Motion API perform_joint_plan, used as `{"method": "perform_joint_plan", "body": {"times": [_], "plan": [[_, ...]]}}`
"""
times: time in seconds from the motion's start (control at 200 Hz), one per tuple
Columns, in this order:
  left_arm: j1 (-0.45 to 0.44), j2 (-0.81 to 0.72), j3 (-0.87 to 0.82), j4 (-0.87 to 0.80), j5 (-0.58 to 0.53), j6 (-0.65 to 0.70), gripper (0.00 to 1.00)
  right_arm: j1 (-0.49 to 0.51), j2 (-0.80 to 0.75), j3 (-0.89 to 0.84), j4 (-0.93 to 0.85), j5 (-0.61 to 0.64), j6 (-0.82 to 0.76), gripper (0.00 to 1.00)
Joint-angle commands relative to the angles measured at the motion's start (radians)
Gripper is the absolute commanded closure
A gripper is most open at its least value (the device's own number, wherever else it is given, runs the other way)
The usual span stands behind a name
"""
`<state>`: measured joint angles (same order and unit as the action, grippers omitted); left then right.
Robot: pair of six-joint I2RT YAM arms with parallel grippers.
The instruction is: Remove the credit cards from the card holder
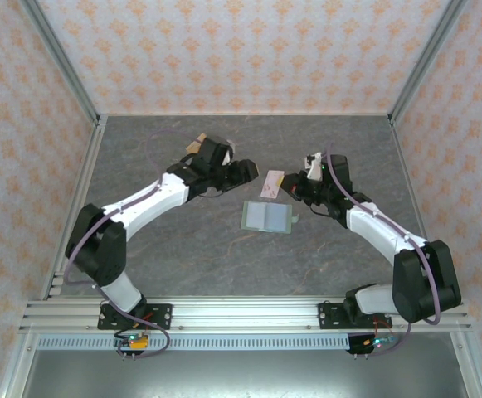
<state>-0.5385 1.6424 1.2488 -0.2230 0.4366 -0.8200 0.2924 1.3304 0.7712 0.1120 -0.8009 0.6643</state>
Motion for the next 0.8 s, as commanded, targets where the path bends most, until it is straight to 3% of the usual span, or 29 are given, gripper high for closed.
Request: {"method": "perform_joint_plan", "body": {"times": [0.0, 0.36, 0.475, 0.796], "plan": [[0.015, -0.031, -0.07, 0.148, 0.134, -0.047, 0.33, -0.007, -0.012, 0.0, 0.187, -0.095, 0.11, 1.0], [0.053, -0.078, -0.156, 0.437, 0.316, -0.194, 0.28, -0.007, 0.042, 0.013, 0.428, -0.211, 0.31, 1.0], [0.057, -0.079, -0.171, 0.504, 0.332, -0.23, 0.38, -0.007, 0.056, 0.013, 0.458, -0.218, 0.336, 1.0], [0.07, -0.093, -0.188, 0.551, 0.337, -0.254, 0.77, -0.01, 0.074, 0.016, 0.463, -0.224, 0.342, 1.0]]}}
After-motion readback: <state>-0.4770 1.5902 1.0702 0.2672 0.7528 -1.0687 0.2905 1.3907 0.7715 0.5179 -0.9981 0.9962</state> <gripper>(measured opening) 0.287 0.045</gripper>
